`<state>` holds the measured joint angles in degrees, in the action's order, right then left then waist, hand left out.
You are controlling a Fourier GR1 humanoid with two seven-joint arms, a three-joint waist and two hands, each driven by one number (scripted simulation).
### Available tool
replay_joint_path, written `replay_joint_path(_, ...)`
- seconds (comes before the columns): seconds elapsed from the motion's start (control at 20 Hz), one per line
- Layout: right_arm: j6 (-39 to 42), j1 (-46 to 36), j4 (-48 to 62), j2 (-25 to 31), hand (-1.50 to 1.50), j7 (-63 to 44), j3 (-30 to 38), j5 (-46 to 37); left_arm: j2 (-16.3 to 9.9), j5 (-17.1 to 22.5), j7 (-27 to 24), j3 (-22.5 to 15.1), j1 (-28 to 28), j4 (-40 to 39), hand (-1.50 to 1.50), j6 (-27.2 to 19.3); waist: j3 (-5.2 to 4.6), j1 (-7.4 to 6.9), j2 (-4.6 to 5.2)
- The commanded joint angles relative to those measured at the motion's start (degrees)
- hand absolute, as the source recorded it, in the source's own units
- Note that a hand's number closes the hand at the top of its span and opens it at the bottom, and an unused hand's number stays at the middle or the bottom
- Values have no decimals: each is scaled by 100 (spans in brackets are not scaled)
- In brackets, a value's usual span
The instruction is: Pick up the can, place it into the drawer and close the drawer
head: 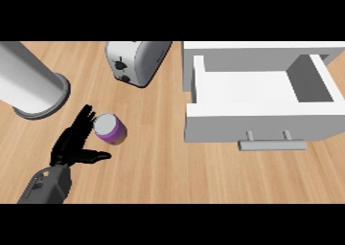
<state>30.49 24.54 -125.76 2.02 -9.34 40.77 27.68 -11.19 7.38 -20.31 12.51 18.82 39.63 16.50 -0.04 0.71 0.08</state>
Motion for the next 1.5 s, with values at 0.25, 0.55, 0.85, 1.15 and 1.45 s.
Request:
replay_joint_path(0.25,-42,-402,175,246,-150,-304,85,91,-37,-212,-1058,175,893,-1998,-150,135,-8,49,34)
replay_joint_path(0.55,273,-130,31,-80,-150,-249,124,3,71,40,-883,324,1242,-2161,-150,242,-4,44,19)
replay_joint_path(0.85,146,-122,-110,223,-150,-529,251,607,93,213,-847,447,1450,-2469,150,610,-6,62,22)
replay_joint_path(1.15,31,-66,-196,-193,-150,-323,-118,103,105,158,-913,298,1587,-2401,150,1185,-4,46,23)
replay_joint_path(1.45,61,-171,39,234,-150,-540,397,611,482,373,-745,256,1455,-1675,150,1046,5,-48,-19)
